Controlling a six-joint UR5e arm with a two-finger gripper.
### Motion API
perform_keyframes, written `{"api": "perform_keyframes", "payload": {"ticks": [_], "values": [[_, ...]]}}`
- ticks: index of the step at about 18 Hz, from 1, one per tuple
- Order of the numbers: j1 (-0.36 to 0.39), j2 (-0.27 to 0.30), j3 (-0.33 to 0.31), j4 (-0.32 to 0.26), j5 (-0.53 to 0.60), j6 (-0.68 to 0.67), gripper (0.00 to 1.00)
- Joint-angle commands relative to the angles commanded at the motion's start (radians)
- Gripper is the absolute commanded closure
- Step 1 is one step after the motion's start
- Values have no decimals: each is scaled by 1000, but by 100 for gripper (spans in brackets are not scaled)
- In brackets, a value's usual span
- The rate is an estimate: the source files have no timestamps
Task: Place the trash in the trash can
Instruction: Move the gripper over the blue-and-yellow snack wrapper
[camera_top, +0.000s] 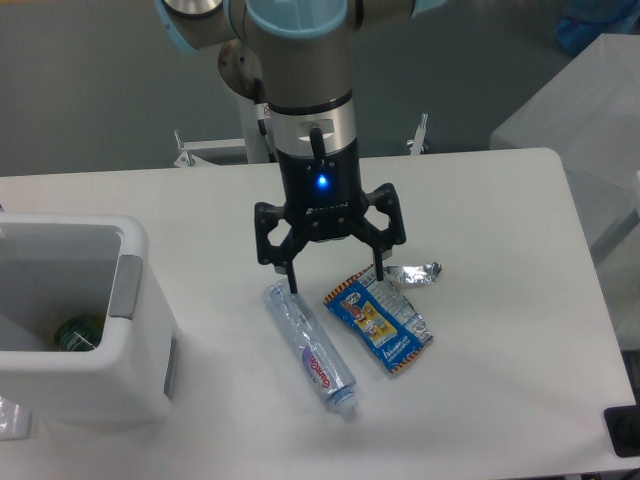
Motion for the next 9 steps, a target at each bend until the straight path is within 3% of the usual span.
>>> {"api": "perform_keyframes", "payload": {"ticks": [9], "values": [[72,-6,-15,5,-46,26,0]]}}
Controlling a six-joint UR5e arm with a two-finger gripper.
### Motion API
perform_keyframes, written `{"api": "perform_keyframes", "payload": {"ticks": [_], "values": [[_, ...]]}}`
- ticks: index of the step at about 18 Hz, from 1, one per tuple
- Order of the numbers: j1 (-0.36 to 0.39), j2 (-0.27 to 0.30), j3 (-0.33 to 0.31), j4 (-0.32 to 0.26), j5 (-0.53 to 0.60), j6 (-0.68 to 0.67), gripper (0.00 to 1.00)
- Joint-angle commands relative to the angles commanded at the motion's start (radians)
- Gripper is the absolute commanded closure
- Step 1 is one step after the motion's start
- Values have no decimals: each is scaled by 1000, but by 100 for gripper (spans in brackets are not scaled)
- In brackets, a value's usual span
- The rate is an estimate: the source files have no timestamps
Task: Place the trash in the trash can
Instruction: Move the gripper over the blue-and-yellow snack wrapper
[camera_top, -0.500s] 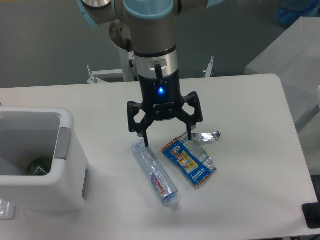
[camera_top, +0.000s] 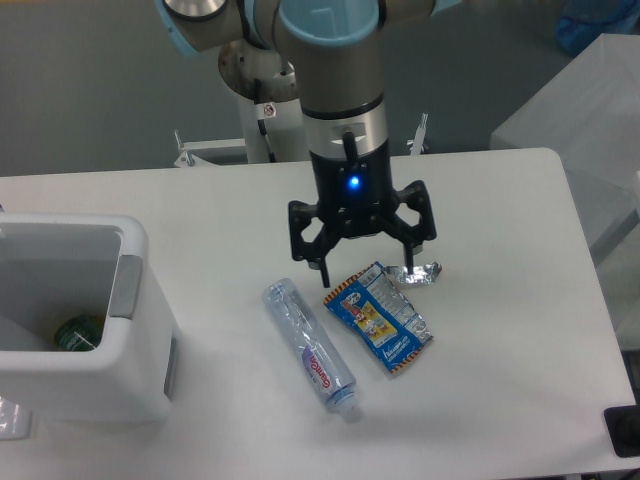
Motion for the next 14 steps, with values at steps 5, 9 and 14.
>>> {"api": "perform_keyframes", "payload": {"ticks": [5,9,14], "values": [[60,-17,-38,61,-60,-17,0],[81,-20,-61,90,-60,-2,0],[84,-14,-119,83,-59,306,0]]}}
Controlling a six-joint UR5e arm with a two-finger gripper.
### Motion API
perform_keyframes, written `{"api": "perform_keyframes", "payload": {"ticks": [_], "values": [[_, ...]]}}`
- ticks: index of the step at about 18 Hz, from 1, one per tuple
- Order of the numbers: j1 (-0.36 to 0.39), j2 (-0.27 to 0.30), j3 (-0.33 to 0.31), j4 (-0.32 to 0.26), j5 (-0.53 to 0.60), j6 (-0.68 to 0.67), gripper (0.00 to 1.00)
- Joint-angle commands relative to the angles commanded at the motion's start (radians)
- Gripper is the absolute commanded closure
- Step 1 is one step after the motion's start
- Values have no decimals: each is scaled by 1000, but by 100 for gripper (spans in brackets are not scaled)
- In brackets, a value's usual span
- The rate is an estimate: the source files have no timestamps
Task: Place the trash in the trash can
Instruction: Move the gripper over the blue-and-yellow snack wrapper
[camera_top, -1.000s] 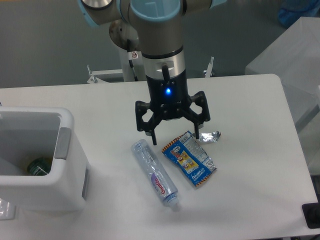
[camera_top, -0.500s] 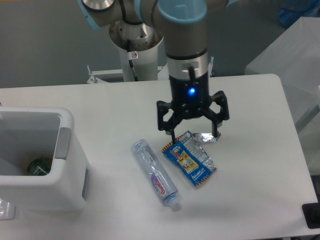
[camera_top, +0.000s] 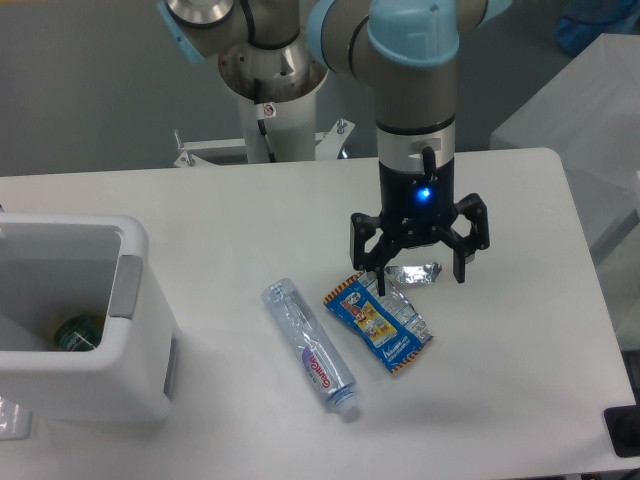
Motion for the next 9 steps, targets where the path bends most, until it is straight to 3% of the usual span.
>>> {"api": "perform_keyframes", "payload": {"ticks": [3,9], "values": [[-2,14,-78,5,9,228,0],[31,6,-167,6,38,626,0]]}}
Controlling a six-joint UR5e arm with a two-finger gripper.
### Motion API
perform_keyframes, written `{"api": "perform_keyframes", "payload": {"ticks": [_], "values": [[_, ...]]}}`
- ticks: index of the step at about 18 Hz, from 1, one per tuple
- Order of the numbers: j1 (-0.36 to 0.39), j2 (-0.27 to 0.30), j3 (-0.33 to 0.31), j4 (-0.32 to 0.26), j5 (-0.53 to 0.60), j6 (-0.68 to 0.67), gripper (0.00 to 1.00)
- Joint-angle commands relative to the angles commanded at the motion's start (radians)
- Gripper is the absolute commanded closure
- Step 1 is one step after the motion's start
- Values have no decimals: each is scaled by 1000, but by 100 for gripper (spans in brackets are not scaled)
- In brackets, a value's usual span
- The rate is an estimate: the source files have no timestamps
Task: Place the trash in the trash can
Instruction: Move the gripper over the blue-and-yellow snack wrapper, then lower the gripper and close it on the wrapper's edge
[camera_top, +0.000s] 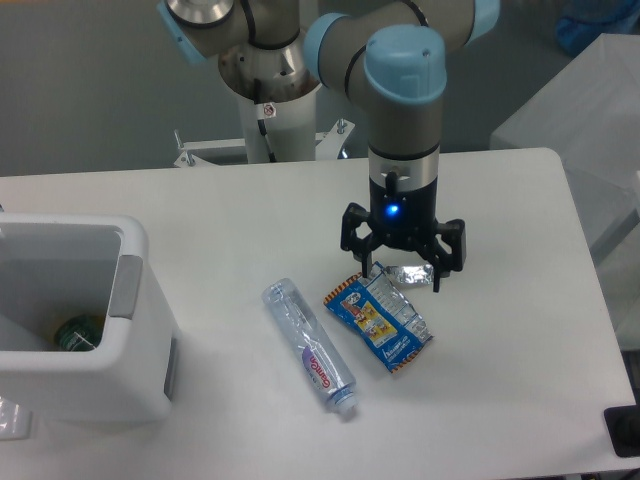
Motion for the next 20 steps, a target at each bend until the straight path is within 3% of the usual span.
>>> {"api": "perform_keyframes", "payload": {"ticks": [4,6,9,12,14,15,20], "values": [[51,-3,-86,2,81,406,0],[69,-8,-117,3,127,511,0],[71,-63,-135,8,155,573,0],[92,-83,-167,50,157,622,0],[98,-109,-221,133,158,645,0],[100,-109,-229,144,158,651,0],[100,-127,-230,152,158,634,0]]}}
